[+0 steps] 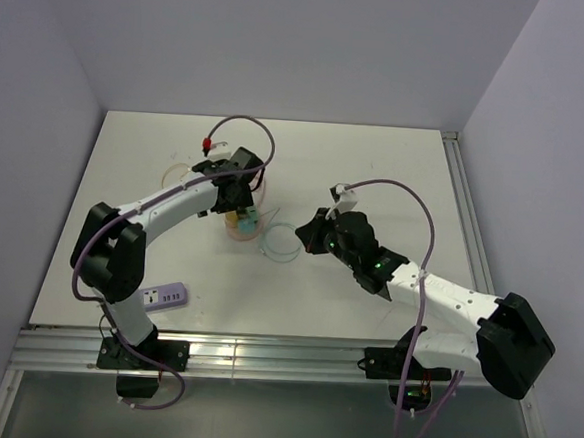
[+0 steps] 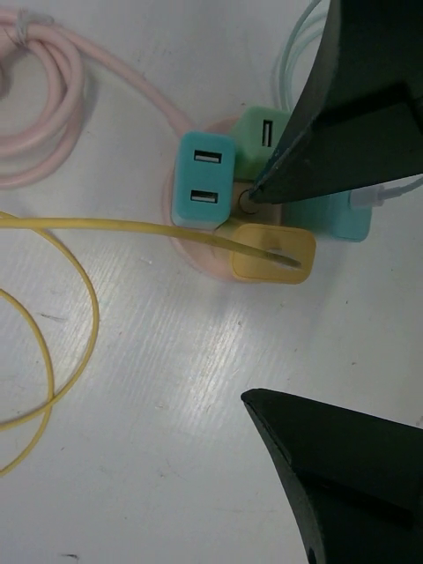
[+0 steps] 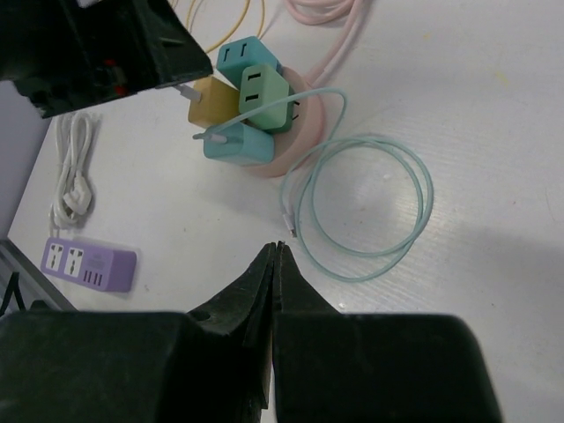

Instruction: Insert the plug

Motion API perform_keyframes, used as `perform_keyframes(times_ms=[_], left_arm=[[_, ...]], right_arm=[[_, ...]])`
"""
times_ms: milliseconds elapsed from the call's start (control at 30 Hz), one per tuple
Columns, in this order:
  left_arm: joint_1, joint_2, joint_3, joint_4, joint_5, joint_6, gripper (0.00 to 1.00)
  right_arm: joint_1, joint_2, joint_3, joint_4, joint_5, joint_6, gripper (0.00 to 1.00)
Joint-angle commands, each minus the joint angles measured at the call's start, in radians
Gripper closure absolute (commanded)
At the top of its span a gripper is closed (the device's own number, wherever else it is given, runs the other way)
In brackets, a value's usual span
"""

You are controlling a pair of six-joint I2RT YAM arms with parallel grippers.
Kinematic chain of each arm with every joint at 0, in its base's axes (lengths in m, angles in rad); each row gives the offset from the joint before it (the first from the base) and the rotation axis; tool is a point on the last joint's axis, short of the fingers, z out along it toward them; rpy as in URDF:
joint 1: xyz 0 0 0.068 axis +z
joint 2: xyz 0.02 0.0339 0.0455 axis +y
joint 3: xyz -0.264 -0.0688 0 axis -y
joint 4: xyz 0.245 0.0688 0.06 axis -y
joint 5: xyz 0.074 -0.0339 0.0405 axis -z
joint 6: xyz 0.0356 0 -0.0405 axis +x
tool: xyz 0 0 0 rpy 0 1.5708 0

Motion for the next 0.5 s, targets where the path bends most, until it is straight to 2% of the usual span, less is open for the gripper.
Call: perform_keyframes(times_ms=[0, 333, 467], left_arm=[[0.007, -0.135, 0.035, 0.027, 0.014, 0.024, 0.09], [0.029, -0.470, 0.012, 0.066, -0.017, 0.021, 0.08], [0.042, -0.667, -0.031, 0.112, -0.053, 0.024, 0.07]], right_arm=[[-0.007, 0.022, 0.060, 0.014, -0.005, -0.024, 1.00], [0.051, 0.162, 0.266, -0.112, 0.023, -0.080, 1.00], [0.102, 0.281, 0.462, -0.195, 0.050, -0.123, 0.90]])
